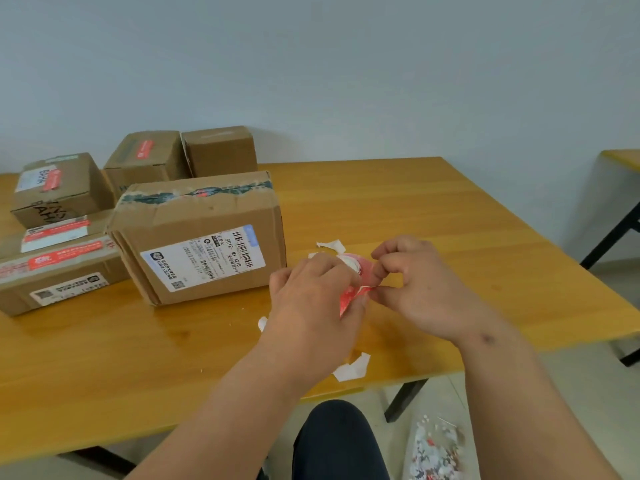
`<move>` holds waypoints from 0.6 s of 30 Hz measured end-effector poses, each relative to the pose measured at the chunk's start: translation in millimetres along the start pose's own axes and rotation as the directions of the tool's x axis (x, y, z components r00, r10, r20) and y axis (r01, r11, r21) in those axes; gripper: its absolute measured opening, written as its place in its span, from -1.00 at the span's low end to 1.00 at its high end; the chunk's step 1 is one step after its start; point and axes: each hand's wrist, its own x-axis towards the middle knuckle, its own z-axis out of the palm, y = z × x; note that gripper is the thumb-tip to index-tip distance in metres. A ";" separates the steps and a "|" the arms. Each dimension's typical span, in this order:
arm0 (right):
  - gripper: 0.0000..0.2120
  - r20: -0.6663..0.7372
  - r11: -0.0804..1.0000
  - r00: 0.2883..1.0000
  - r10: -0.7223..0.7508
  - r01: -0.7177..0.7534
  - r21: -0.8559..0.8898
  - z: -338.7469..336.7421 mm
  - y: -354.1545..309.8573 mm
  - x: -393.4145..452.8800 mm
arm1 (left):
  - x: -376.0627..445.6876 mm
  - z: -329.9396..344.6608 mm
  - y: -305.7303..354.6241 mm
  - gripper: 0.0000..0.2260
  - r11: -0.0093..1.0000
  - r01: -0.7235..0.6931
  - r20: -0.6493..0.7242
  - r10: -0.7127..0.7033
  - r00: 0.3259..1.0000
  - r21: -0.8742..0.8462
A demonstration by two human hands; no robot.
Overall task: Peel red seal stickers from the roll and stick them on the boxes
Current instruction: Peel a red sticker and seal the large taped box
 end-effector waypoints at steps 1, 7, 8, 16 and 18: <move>-0.93 0.015 1.000 1.000 -0.007 0.007 0.006 -0.6 -1.0 -0.4 | 0.3 0.9 1.2 -0.87 1.000 0.002 0.000 -0.002 1.000 -0.005; -0.93 0.058 0.995 0.998 -0.026 0.020 0.095 -1.3 -6.0 -1.2 | 9.5 -3.9 0.9 -0.92 0.997 0.075 -0.010 -0.075 0.997 0.007; -0.93 0.057 0.994 0.998 -0.021 0.015 0.111 -2.3 -6.3 -1.3 | 11.1 -5.0 -0.4 -0.88 0.996 0.092 -0.003 -0.092 0.996 -0.008; -0.95 0.065 0.993 0.997 -0.049 0.042 0.111 -7.0 -11.7 5.7 | 16.9 -24.4 -5.2 -0.89 0.950 0.242 0.125 -0.220 0.967 -0.198; -0.95 0.059 0.994 0.996 -0.066 0.061 0.094 -6.4 -15.1 8.1 | 18.6 -27.3 -3.7 -0.91 0.979 0.180 0.120 -0.169 0.978 -0.091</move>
